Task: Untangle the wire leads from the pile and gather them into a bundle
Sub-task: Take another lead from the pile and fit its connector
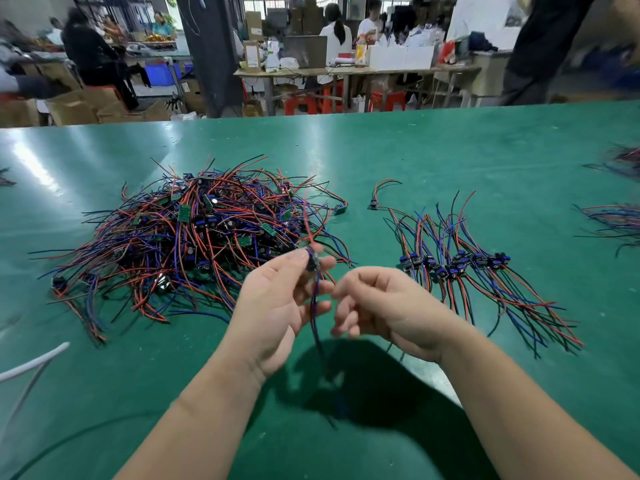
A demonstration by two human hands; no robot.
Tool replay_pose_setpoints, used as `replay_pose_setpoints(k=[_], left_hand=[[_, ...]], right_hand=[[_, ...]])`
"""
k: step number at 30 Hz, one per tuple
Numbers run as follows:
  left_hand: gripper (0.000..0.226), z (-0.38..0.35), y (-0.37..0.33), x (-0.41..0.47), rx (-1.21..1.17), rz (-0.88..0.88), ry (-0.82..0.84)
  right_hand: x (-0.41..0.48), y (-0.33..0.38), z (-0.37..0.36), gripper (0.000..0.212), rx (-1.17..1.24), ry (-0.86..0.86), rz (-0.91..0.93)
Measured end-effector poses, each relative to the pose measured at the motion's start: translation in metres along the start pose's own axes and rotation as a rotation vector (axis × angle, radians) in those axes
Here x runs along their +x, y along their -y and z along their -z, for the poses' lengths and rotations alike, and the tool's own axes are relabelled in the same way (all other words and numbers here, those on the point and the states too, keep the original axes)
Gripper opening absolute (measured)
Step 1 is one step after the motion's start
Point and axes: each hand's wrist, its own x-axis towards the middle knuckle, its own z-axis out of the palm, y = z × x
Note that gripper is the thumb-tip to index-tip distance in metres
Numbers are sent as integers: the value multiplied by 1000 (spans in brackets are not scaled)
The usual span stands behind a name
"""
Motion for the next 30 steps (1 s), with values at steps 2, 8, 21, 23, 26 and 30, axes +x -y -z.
replay_pose_setpoints(k=[2, 8, 21, 23, 26, 30], left_hand=[[21, 0, 1, -2, 111, 52, 82], [30, 4, 4, -5, 372, 66, 170], [29, 6, 9, -3, 406, 156, 161], [20, 6, 10, -1, 383, 202, 173], [8, 7, 8, -1, 382, 236, 205], [4, 3, 12, -7, 428, 324, 321]], right_hand=[[5, -2, 1, 31, 17, -128, 53], [9, -5, 5, 27, 90, -198, 18], [6, -5, 10, 21, -120, -190, 34], [6, -4, 9, 23, -151, -221, 42], [7, 3, 13, 15, -71, -349, 61], [5, 17, 38, 15, 109, -569, 113]])
